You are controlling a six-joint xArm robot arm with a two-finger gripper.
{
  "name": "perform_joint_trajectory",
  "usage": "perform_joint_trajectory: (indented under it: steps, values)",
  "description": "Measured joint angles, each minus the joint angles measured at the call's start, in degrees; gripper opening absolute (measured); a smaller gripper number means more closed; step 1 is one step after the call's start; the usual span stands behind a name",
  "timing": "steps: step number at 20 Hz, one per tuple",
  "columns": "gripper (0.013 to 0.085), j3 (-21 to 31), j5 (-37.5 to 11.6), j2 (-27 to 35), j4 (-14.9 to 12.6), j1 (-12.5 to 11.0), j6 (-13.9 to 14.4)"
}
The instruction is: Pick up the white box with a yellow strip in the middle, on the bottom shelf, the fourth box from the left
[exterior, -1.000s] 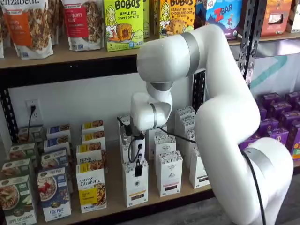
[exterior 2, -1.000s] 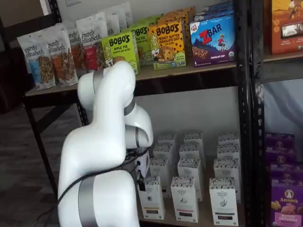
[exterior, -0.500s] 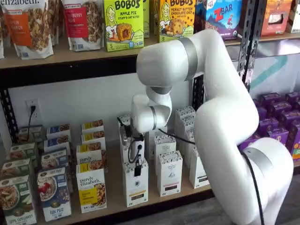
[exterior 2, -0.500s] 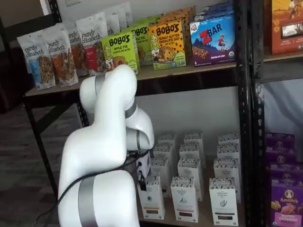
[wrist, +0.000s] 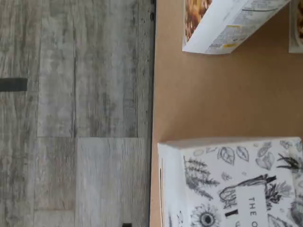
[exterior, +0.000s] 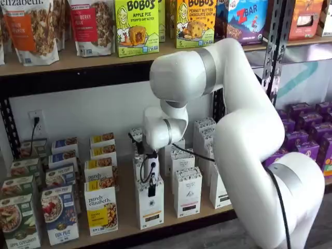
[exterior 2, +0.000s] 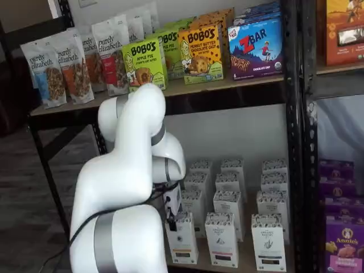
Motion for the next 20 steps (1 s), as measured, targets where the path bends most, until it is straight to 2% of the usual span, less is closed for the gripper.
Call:
perform_joint_trajectory:
  steps: [2,5,8,13,20]
  values:
    - [0.0850,-1.05,0.37,1.02,-0.83,0.06,0.78]
    - [0.0850,-1.79,0.42,1.82,-0.69,0.09,0.68]
    - [0.0850,-2.43,0.37,2.40,0.55,0.04,-0.47]
    - [0.0850,-2.25,-0.20,1.81,3.91,-0.53,-3.96]
    - [0.0850,-1.04,-0.22,0.21,4.27,-0.94,-4.66]
